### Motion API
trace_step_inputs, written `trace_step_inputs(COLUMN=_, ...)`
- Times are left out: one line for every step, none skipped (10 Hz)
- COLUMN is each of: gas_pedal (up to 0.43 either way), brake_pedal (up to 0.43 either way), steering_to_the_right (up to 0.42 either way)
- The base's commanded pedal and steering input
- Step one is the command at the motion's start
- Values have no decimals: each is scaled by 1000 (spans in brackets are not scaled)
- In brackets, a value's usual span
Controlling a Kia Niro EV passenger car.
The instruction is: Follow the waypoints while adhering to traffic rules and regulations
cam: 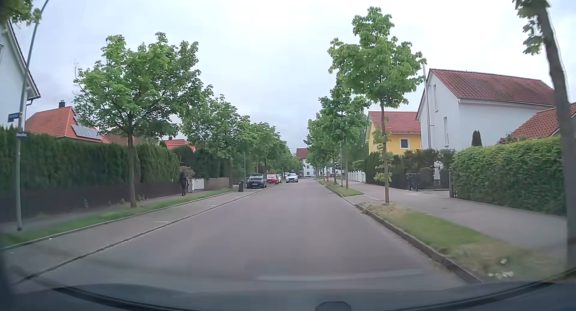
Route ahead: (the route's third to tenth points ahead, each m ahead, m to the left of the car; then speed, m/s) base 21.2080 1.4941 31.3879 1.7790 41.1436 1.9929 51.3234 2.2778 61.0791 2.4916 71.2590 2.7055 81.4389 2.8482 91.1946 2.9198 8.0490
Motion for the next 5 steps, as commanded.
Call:
trace_step_inputs(gas_pedal=110, brake_pedal=0, steering_to_the_right=-1)
trace_step_inputs(gas_pedal=110, brake_pedal=0, steering_to_the_right=-1)
trace_step_inputs(gas_pedal=110, brake_pedal=0, steering_to_the_right=-1)
trace_step_inputs(gas_pedal=110, brake_pedal=0, steering_to_the_right=-1)
trace_step_inputs(gas_pedal=8, brake_pedal=0, steering_to_the_right=-1)
